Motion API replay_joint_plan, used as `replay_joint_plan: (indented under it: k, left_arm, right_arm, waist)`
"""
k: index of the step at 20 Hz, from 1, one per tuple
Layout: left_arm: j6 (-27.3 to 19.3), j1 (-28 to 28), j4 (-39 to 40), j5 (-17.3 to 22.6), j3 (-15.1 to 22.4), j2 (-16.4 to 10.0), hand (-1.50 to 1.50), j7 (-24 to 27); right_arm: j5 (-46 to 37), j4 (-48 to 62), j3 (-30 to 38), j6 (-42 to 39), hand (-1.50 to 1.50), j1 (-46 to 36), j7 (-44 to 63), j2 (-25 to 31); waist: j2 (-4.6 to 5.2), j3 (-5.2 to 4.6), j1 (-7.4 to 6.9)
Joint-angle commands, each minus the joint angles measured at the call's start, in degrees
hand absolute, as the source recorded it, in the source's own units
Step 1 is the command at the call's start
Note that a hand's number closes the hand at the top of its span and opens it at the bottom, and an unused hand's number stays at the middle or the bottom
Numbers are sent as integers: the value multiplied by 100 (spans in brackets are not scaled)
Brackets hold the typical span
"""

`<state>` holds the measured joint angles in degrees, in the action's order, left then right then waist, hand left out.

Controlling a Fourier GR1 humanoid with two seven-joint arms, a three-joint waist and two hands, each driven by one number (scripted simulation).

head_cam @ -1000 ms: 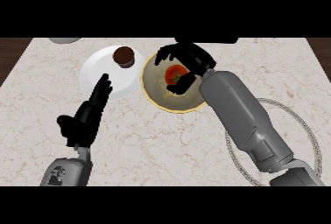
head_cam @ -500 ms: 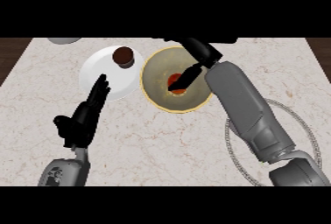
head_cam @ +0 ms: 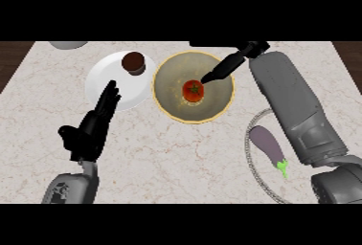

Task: Pick the tomato from the placemat and place it in the bowl

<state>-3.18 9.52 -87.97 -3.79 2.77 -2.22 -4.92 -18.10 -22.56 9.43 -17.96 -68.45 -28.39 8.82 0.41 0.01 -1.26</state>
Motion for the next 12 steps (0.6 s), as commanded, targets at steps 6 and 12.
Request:
replay_joint_plan:
  k: [6,12]
  left_arm:
    - [151,-44,77,99,-97,-88,0,107]
    - [135,-137,6,-56,64,-49,0,103]
  right_arm:
    - [526,484,489,-1607,-150,-28,-233,971]
    - [465,560,393,-2066,-150,64,-440,1147]
  waist:
    - [21,1,-20]
    - [14,1,-33]
